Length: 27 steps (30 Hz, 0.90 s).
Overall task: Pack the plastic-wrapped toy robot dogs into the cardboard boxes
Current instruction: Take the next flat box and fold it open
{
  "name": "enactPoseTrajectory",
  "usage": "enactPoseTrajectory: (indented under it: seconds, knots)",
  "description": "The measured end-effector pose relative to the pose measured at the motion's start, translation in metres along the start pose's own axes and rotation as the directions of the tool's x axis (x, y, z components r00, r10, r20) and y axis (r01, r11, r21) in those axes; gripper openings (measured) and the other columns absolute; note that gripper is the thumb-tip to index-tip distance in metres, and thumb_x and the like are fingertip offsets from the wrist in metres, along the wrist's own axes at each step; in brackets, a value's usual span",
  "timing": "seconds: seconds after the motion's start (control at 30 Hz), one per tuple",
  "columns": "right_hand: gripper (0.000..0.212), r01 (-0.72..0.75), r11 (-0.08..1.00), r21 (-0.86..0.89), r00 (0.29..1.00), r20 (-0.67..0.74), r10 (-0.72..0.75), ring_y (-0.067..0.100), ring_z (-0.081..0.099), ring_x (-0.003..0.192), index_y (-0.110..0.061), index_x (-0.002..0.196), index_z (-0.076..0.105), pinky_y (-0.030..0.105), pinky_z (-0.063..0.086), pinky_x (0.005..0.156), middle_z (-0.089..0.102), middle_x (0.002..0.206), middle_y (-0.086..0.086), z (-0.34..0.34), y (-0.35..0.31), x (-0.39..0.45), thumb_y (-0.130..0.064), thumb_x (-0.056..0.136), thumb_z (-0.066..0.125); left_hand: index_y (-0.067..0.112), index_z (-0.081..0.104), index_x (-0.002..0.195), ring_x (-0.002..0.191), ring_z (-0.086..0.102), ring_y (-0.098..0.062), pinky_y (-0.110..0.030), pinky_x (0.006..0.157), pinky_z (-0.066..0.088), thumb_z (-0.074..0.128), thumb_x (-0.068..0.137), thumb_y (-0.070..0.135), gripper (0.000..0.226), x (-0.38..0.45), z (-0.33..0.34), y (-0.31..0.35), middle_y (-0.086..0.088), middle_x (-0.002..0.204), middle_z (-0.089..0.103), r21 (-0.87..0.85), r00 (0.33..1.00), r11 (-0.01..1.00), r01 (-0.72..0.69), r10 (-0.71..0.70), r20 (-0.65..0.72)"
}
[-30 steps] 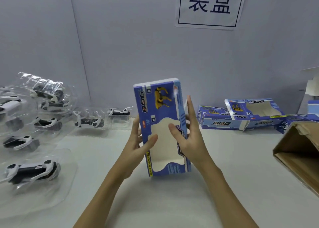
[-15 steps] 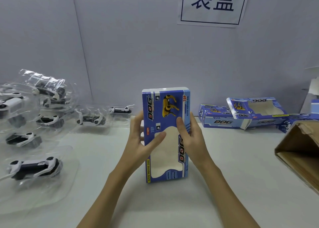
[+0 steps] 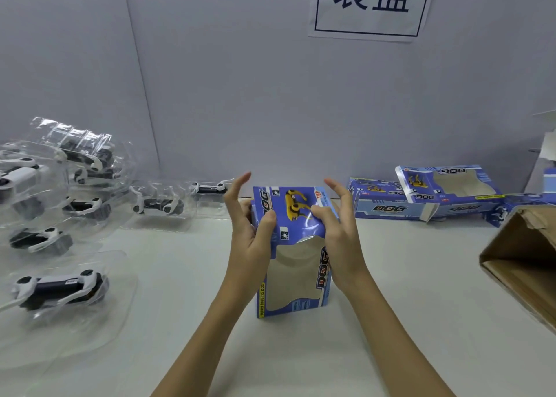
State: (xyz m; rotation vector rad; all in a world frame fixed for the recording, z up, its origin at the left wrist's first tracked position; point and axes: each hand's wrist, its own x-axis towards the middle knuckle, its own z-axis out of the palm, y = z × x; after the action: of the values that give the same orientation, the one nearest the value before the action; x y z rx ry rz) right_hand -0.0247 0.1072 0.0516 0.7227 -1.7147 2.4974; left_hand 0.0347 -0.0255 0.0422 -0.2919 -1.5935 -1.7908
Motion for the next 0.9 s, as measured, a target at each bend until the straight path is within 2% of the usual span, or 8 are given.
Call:
enactPoseTrajectory:
  seconds: [0.13, 0.23, 0.33, 0.47, 0.6, 0.73, 0.8, 0.9]
  knots:
    - [0.038, 0.051, 0.998, 0.025, 0.999, 0.018, -0.052, 0.026, 0.074, 0.107, -0.035, 0.136, 0.054, 0.029, 0.061, 0.069, 0.069, 0.126, 0.003, 0.002, -0.002, -0.002, -0.025, 0.100, 0.062, 0.027, 0.050, 0.134, 0.109, 0.070, -0.019, -0.037, 0.082, 0.062, 0.047, 0.102, 0.017, 0.033, -0.001, 0.001, 0.000, 0.015, 0.121, 0.065, 0.056, 0.999, 0.998, -0.042, 0.040, 0.026]
    - [0.038, 0.036, 0.999, 0.027, 0.999, -0.005, -0.036, 0.029, 0.075, 0.104, -0.035, 0.131, 0.049, 0.038, 0.064, 0.072, 0.074, 0.119, 0.004, 0.003, -0.004, -0.004, -0.042, 0.097, 0.066, 0.050, 0.043, 0.141, 0.120, 0.066, -0.023, -0.048, 0.082, 0.064, 0.053, 0.106, 0.031, 0.041, -0.007, -0.002, 0.004, 0.011, 0.139, 0.057, 0.088, 0.993, 0.990, -0.111, 0.108, 0.041]
    - [0.036, 0.059, 0.998, -0.031, 0.998, 0.013, -0.058, 0.032, 0.076, 0.100, -0.030, 0.119, 0.064, 0.052, 0.063, 0.079, 0.077, 0.113, 0.007, 0.005, -0.006, -0.005, -0.056, 0.093, 0.067, 0.055, 0.037, 0.142, 0.122, 0.064, -0.029, -0.052, 0.083, 0.063, 0.059, 0.100, 0.040, 0.050, -0.008, -0.003, 0.010, 0.003, 0.141, 0.055, 0.128, 0.989, 0.981, -0.144, 0.146, -0.001]
    - [0.044, 0.012, 0.999, 0.030, 0.999, 0.050, -0.013, 0.027, 0.078, 0.096, -0.033, 0.105, 0.077, 0.033, 0.064, 0.070, 0.079, 0.108, 0.009, 0.009, -0.013, -0.007, -0.071, 0.084, 0.068, 0.038, 0.050, 0.135, 0.116, 0.069, -0.037, -0.050, 0.082, 0.062, 0.061, 0.097, 0.035, 0.039, -0.007, -0.006, 0.012, -0.011, 0.138, 0.061, 0.036, 1.000, 0.999, 0.014, -0.013, -0.016]
    - [0.030, -0.053, 0.996, 0.071, 0.994, 0.095, 0.046, 0.024, 0.079, 0.091, -0.038, 0.101, 0.078, 0.032, 0.064, 0.061, 0.080, 0.103, 0.004, 0.007, -0.011, -0.006, -0.061, 0.085, 0.066, 0.037, 0.071, 0.112, 0.108, 0.074, -0.032, -0.032, 0.067, 0.063, 0.071, 0.089, 0.054, 0.029, -0.006, -0.006, 0.018, -0.014, 0.136, 0.064, -0.067, 0.979, 0.978, 0.200, -0.201, -0.014]
    - [0.023, -0.111, 0.979, 0.173, 0.990, 0.100, 0.095, 0.023, 0.079, 0.087, -0.034, 0.098, 0.081, 0.032, 0.063, 0.062, 0.080, 0.099, 0.005, 0.004, -0.010, -0.005, -0.052, 0.085, 0.073, 0.036, 0.080, 0.096, 0.099, 0.077, -0.026, -0.033, 0.067, 0.063, 0.069, 0.092, 0.038, 0.011, -0.003, -0.008, 0.022, -0.019, 0.139, 0.061, -0.167, 0.963, 0.949, 0.269, -0.270, 0.018]
    - [0.023, -0.114, 0.979, 0.170, 0.990, 0.099, 0.098, 0.023, 0.079, 0.084, -0.033, 0.094, 0.081, 0.031, 0.062, 0.061, 0.081, 0.097, 0.005, 0.002, -0.009, -0.004, -0.051, 0.084, 0.073, 0.035, 0.079, 0.100, 0.101, 0.077, -0.026, -0.038, 0.070, 0.063, 0.073, 0.094, 0.037, 0.009, -0.003, -0.008, 0.021, -0.015, 0.139, 0.063, -0.151, 0.964, 0.953, 0.262, -0.264, 0.003]
    - [0.018, -0.026, 0.997, 0.068, 0.999, 0.042, 0.023, 0.023, 0.079, 0.087, -0.034, 0.104, 0.076, 0.031, 0.063, 0.063, 0.079, 0.100, 0.006, 0.004, -0.002, -0.002, -0.043, 0.093, 0.065, 0.044, 0.055, 0.130, 0.114, 0.072, -0.030, -0.049, 0.082, 0.062, 0.067, 0.093, 0.035, 0.040, -0.002, -0.007, 0.017, -0.004, 0.138, 0.062, -0.083, 0.989, 0.989, 0.119, -0.126, -0.081]
